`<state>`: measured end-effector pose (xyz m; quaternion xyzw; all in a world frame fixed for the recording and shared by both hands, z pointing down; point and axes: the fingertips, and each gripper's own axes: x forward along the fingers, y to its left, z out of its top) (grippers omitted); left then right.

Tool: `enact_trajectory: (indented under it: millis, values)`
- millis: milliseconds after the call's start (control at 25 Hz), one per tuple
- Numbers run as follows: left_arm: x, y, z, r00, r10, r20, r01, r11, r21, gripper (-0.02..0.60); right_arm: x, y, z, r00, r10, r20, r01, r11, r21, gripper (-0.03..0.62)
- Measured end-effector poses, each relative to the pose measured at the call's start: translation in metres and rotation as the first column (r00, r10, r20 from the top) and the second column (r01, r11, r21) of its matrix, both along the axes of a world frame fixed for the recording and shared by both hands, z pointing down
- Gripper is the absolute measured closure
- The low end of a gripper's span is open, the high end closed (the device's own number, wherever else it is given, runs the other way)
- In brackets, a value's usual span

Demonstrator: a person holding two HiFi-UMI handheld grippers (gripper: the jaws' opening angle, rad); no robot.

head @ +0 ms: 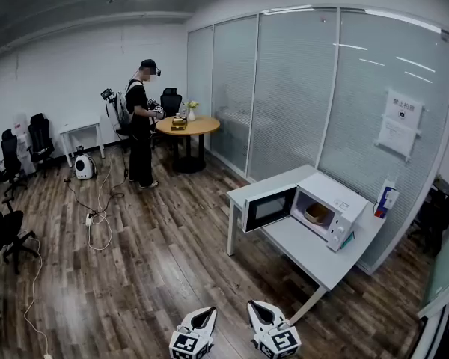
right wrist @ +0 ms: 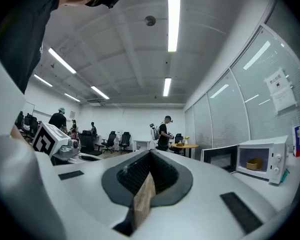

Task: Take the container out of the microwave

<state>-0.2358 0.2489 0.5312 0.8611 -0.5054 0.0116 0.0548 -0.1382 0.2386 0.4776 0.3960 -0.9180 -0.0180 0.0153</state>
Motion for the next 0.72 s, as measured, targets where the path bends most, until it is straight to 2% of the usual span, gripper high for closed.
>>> enact_trajectory:
  millis: [320,440,520,720]
  values:
    - [-0.038,0.000,0.006,1.000,0.017,-0.003,-0.017,1.000,-0.013,0.577,-0.034,0.003,-0.006,0.995,0.010,0.098,-0.011,1.000,0.005,0.595]
    - [-0.052,0.001,0.007,0.999,0.019,0.036,-0.018,1.000,-0.015,0.577,-0.047,0.007,-0.008,0.994,0.018,0.111,-0.020,1.000,0.017,0.595]
    - [-0.056,-0.001,0.008,0.998,0.007,0.063,-0.007,1.000,-0.005,0.577,-0.051,0.008,-0.008,0.994,0.029,0.110,-0.031,0.999,0.020,0.595]
    - [-0.058,-0.012,0.006,0.998,0.035,0.045,-0.036,0.999,0.002,0.577,-0.057,0.000,-0.005,0.991,0.060,0.120,-0.058,0.998,-0.015,0.595]
